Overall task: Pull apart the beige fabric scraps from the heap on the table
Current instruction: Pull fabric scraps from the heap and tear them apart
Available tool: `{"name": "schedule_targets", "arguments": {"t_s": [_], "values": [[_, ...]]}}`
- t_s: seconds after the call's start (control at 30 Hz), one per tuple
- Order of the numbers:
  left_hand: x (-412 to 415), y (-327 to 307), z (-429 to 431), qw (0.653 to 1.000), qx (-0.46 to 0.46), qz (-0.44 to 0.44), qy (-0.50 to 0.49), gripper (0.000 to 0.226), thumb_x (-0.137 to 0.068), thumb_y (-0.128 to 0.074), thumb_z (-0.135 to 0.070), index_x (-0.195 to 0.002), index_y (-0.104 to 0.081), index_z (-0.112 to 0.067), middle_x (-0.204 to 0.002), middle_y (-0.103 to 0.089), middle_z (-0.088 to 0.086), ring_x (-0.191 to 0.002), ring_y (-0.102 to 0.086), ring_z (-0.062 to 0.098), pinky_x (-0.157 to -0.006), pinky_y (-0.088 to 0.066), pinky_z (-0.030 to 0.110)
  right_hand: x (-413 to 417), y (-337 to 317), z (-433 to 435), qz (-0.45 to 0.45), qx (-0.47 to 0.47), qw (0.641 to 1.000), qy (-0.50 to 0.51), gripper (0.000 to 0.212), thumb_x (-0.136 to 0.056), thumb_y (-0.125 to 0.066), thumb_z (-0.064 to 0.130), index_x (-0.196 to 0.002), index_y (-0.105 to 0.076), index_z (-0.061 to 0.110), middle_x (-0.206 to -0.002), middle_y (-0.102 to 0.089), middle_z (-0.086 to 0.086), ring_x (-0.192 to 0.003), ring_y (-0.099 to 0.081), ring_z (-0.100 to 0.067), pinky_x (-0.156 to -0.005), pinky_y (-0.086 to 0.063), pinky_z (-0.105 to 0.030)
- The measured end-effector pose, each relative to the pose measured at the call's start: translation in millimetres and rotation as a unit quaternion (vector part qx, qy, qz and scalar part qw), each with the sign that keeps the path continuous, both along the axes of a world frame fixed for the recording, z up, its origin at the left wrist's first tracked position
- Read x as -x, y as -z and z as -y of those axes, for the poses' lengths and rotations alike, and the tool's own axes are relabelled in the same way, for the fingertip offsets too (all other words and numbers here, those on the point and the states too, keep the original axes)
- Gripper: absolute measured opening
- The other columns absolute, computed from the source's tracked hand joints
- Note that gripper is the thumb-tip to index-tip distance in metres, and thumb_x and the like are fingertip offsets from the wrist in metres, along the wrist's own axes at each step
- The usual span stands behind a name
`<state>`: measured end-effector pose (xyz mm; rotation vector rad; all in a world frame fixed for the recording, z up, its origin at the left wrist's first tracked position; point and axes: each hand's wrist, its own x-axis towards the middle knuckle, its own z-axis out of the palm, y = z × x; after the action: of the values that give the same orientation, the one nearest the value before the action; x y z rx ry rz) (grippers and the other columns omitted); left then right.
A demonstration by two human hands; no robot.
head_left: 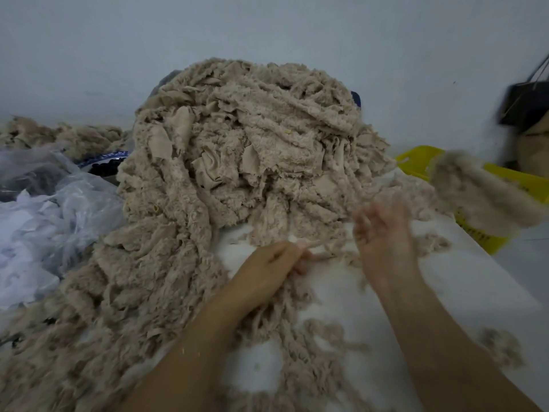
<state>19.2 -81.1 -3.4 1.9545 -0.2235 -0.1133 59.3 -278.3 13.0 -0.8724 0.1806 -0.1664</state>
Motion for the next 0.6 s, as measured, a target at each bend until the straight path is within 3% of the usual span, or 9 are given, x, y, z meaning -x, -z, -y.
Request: {"name": "schedule_targets", "arguments": {"t_s": [0.07,0.1,0.2,0.27,0.3,0.4,0.5,0.57,0.6], "values": [[2,-3,5,0.999,0.003,-0.02,0.045,0.042,-0.09,-0.049,-0.066,-0.088,-0.077,-0.034,-0.087,-0.077,-0.009,-0.079,-0.074,0.008,-0.078,-0.055,0.021,4,9,-18,-0.054,0.18,0.982,-0.02,0.023,-0.098,-0.057,0.034,-0.089,-0.064,0.014,-0.074,-0.067,0.003,-0.056,-0.061,-0.006,-0.055,-0.048,-0.025],[2,-3,7,0.999,0.013,-0.021,0.041,0.037,-0.094,-0.052,-0.06,-0.085,-0.077,-0.032,-0.083,-0.077,-0.008,-0.072,-0.074,0.011,-0.072,-0.057,0.022,6,12,-26,-0.05,0.254,0.965,-0.033,0.019,-0.097,-0.058,0.028,-0.086,-0.066,0.015,-0.075,-0.067,0.002,-0.056,-0.061,-0.005,-0.057,-0.048,-0.025],[-11,-4,5,0.992,-0.03,0.065,-0.103,0.028,-0.1,-0.053,-0.041,-0.084,-0.073,-0.03,-0.078,-0.073,-0.014,-0.069,-0.068,0.003,-0.067,-0.055,0.028,11,20,-38,-0.01,0.437,0.895,-0.089,0.023,-0.1,-0.053,0.033,-0.084,-0.069,0.027,-0.081,-0.068,0.01,-0.063,-0.063,0.002,-0.068,-0.053,-0.025],[-27,-6,-2,0.968,-0.088,0.118,-0.202,0.023,-0.1,-0.052,-0.037,-0.111,-0.069,-0.025,-0.111,-0.068,-0.008,-0.098,-0.063,0.008,-0.086,-0.053,0.034,15,23,-40,0.003,0.491,0.864,-0.11,0.024,-0.1,-0.051,0.036,-0.083,-0.068,0.03,-0.08,-0.069,0.01,-0.068,-0.064,-0.003,-0.073,-0.055,-0.034],[-35,-7,-5,0.961,-0.127,0.108,-0.222,0.035,-0.1,-0.051,-0.038,-0.129,-0.061,-0.021,-0.131,-0.057,-0.001,-0.117,-0.055,0.015,-0.097,-0.048,0.038,16,23,-41,0.009,0.508,0.854,-0.112,0.025,-0.1,-0.051,0.036,-0.082,-0.067,0.031,-0.081,-0.069,0.007,-0.071,-0.064,-0.008,-0.075,-0.054,-0.038],[-51,-1,-10,0.94,-0.261,-0.002,-0.221,0.058,-0.099,-0.051,-0.043,-0.147,-0.041,-0.013,-0.15,-0.038,0.011,-0.139,-0.032,0.03,-0.11,-0.034,0.042,18,21,-42,0.034,0.552,0.825,-0.112,0.025,-0.099,-0.052,0.034,-0.08,-0.067,0.029,-0.085,-0.067,0.004,-0.078,-0.063,-0.016,-0.077,-0.052,-0.041],[-54,1,-7,0.947,-0.236,0.031,-0.216,0.032,-0.101,-0.051,-0.029,-0.118,-0.061,-0.005,-0.122,-0.06,0.015,-0.119,-0.051,0.034,-0.098,-0.045,0.042,19,24,-41,0.047,0.558,0.82,-0.121,0.028,-0.101,-0.05,0.035,-0.084,-0.068,0.023,-0.086,-0.067,0.014,-0.081,-0.063,-0.008,-0.082,-0.053,-0.04],[-48,-4,-2,0.952,-0.199,0.142,-0.186,0.024,-0.101,-0.051,-0.02,-0.083,-0.053,-0.005,-0.087,-0.055,0.005,-0.095,-0.052,0.029,-0.086,-0.043,0.042,18,25,-41,0.033,0.523,0.844,-0.114,0.031,-0.102,-0.047,0.039,-0.084,-0.068,0.026,-0.085,-0.068,0.012,-0.078,-0.064,-0.005,-0.083,-0.054,-0.039],[-42,-7,3,0.949,-0.199,0.19,-0.156,0.027,-0.101,-0.052,-0.017,-0.076,-0.048,-0.008,-0.078,-0.047,-0.001,-0.088,-0.047,0.025,-0.085,-0.04,0.042,17,23,-41,0.023,0.498,0.861,-0.102,0.034,-0.103,-0.044,0.043,-0.085,-0.068,0.026,-0.085,-0.069,0.009,-0.079,-0.066,-0.006,-0.084,-0.054,-0.039]]}}
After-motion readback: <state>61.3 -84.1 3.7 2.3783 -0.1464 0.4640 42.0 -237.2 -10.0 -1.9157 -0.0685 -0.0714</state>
